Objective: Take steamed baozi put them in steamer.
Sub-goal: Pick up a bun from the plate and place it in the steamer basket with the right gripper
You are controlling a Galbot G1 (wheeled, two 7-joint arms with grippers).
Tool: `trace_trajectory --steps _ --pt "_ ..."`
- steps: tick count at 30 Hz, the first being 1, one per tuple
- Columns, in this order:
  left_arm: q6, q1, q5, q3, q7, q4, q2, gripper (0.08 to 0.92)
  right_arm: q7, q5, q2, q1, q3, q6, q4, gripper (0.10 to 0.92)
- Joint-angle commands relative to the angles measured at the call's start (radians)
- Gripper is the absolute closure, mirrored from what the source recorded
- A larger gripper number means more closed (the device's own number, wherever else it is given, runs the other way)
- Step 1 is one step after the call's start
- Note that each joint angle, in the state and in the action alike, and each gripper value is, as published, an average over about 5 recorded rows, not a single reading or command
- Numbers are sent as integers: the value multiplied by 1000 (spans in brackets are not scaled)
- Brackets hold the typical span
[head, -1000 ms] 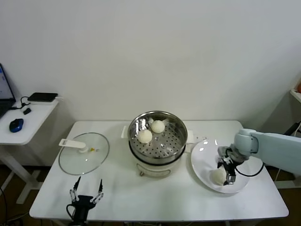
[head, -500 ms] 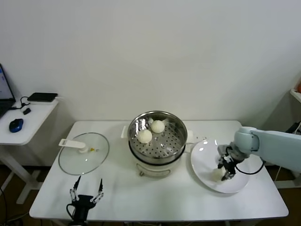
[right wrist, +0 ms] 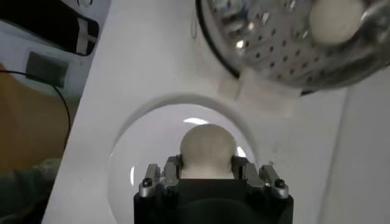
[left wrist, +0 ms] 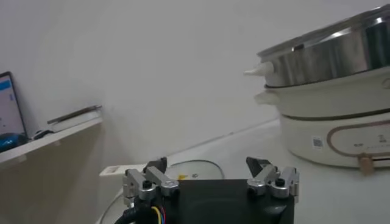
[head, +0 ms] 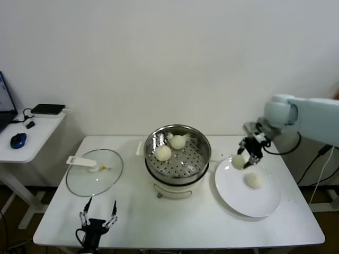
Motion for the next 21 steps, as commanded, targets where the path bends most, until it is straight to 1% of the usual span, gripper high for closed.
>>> trace_trajectory --steps 1,4,9,12,16,21 --pt "-2 1 3 4 -1 2 -49 177 -75 55 90 194 102 225 97 451" --pt "-4 2 5 5 -2 4 -49 177 -39 1 119 157 178 260 161 442" --pt "-6 2 8 4 -2 5 -49 177 31 -232 196 67 247 342 188 458" --pt "-6 2 8 4 -2 5 -49 177 65 -309 244 14 244 360 183 465" --pt "-6 1 8 5 -2 5 -49 177 92 -383 289 -73 256 363 165 472" --pt "-9 -6 7 0 -2 10 -49 177 124 -411 334 -186 262 337 104 474"
